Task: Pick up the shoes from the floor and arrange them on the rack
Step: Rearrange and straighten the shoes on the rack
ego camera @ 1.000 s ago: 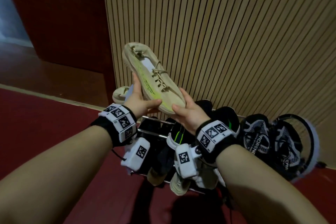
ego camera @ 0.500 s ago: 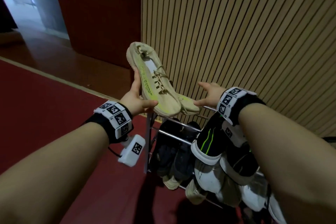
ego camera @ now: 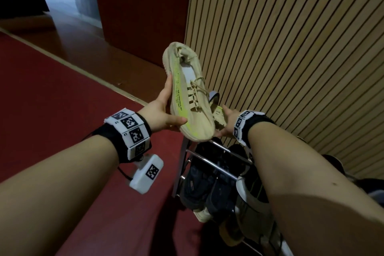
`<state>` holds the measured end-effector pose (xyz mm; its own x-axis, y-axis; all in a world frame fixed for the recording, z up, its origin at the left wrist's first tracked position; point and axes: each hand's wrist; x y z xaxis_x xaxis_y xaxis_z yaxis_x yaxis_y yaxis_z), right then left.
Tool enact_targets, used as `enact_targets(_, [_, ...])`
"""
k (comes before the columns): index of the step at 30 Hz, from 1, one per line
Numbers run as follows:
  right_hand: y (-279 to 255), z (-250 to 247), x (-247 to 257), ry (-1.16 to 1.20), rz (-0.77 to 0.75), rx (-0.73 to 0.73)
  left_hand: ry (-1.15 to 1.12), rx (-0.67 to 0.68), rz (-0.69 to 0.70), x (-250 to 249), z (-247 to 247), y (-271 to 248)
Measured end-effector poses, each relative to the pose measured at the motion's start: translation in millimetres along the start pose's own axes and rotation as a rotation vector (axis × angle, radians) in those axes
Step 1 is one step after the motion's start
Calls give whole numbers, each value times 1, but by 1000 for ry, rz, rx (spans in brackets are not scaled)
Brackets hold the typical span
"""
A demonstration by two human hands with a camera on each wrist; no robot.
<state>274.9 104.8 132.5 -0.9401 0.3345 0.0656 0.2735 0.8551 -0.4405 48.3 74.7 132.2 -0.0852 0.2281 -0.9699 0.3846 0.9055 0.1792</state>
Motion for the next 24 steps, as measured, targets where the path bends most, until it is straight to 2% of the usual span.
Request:
enact_targets(6, [6,-6,-5,28,30,38,-40,-3,-32,4,-3,-1])
enact_targets(11, [-4,-6,-7,-71,30,49,-44,-3,-51,-2,-4,-5])
enact_targets(16, [-10,-19,-15,-86,-1,-1,-45,-10,-45,-6,0,-7])
enact_targets(20, [-27,-34,-37,-187,-26,-67,-103,-2,-35,-8,12,-8])
enact_targets(24, [-48,-38,-79,-228,10,-74,-160,9,-2,-11,27,-10])
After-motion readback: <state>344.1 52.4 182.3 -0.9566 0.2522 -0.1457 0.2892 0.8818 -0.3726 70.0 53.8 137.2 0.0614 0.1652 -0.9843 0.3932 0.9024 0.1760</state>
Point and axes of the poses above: each hand's wrist, its own y-axis towards the middle knuckle, its own z-axis out of the palm, x = y × z, and after that the axes turned 11 degrees about z, right-handed
